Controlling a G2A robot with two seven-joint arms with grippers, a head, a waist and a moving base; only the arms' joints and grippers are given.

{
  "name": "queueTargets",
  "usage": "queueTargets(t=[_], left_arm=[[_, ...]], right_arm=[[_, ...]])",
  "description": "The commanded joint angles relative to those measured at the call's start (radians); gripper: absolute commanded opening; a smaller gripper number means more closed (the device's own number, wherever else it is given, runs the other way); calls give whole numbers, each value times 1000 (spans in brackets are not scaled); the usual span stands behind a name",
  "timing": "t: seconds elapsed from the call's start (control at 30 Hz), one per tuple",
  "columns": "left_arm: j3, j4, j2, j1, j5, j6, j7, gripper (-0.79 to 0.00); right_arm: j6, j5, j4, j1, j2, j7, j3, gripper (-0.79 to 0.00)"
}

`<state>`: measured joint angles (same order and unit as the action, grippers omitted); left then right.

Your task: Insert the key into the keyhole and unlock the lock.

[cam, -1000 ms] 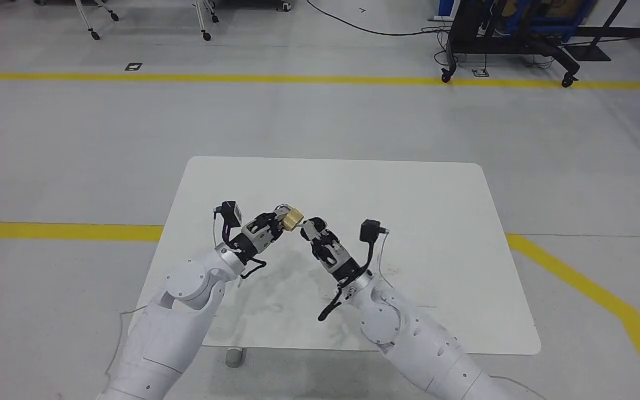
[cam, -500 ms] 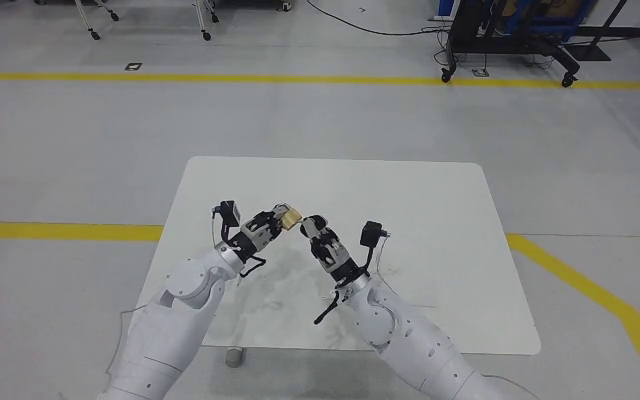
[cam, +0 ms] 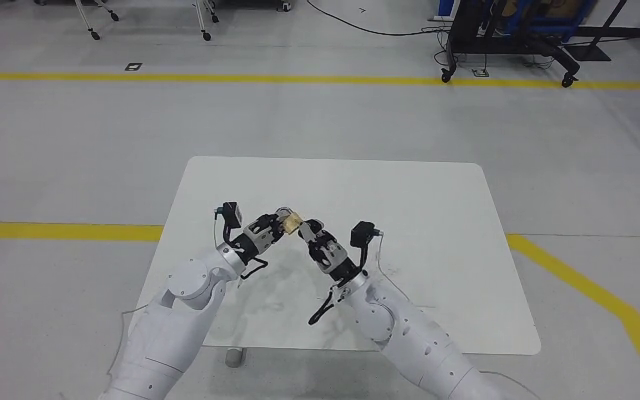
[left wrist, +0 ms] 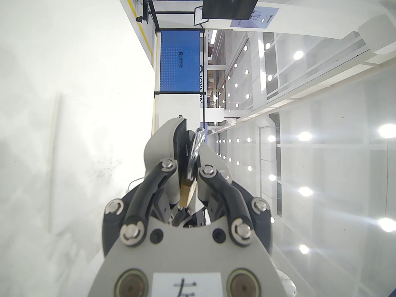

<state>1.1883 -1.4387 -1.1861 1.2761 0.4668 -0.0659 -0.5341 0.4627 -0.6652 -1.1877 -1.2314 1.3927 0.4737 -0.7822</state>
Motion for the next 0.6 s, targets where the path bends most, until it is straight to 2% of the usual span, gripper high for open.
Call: queueTargets(t=[0.0, 0.1, 0.2, 0.33, 0.47, 0.57], left_arm=[[3, 0, -1, 1, 1, -2, 2, -785], [5, -1, -1, 3, -1, -3, 6, -785], [6, -4, -2, 5, -13, -6, 15, -785], [11, -11, -2, 9, -34, -23, 25, -785], [11, -22, -2, 16, -50, -36, 26, -785], [8, -27, -2, 17, -72, -43, 14, -785]], right_arm=[[12, -6, 7, -5, 2, 0, 0, -785], [49, -2, 9, -16, 3, 0, -4, -785], [131, 55, -5, -32, 0, -29, -18, -785], [236, 228, -27, -60, -8, -171, -37, -785], [196, 374, -55, -65, -16, -350, -61, -785], [169, 413, -77, -69, -21, -413, -78, -785]])
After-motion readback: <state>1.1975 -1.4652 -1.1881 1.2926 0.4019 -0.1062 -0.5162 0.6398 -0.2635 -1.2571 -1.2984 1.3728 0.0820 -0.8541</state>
